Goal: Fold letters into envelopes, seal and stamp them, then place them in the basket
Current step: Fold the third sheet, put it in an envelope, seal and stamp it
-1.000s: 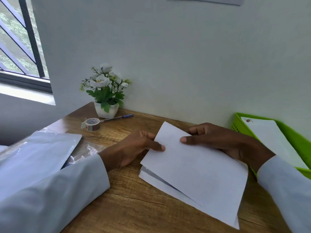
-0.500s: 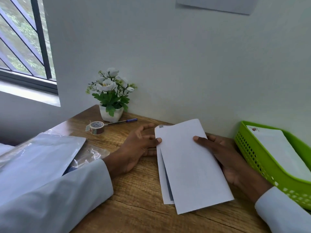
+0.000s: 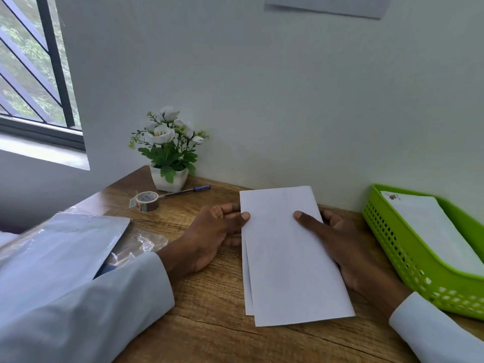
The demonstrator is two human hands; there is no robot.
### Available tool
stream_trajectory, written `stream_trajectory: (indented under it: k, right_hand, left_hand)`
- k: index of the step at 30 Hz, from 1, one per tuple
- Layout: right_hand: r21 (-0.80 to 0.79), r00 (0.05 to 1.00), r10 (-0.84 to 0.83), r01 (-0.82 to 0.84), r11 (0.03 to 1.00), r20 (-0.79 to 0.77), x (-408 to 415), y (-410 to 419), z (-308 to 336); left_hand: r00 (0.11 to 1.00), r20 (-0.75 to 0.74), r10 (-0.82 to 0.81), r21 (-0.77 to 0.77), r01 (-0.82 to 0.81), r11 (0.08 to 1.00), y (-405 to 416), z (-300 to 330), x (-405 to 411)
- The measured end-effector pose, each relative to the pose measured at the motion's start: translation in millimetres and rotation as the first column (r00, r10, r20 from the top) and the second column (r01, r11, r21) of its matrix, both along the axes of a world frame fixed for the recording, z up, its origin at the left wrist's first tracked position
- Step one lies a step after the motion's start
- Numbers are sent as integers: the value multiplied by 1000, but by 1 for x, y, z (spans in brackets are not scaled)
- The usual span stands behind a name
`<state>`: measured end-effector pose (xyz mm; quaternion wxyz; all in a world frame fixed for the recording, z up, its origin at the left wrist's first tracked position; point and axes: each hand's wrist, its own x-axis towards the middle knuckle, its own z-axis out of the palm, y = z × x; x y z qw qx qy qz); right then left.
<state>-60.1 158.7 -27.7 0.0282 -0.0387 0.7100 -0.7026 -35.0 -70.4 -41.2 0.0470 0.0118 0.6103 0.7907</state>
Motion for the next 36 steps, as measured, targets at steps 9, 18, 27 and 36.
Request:
stream_trajectory:
  k: [9,18,27,36]
  right_hand:
    - [12,1000,-25,25,1000,-4,2,-3,-3]
    - [-153,988,83,-63,986,129,5,-2,3]
    - [-153,995,13,2,988,101,4,-5,-6]
    - [-162,990,-34,56,985,134,3,-2,-1]
  left_hand:
    - [1000,4,0,-5,0,1000,2,2,2]
    - [998,31,54,-41,-53,998,2,2,3]
    - [998,67,14,-48,-10,999,3,2,3]
    - [998,52,34,-83,-30,996,3,1,3]
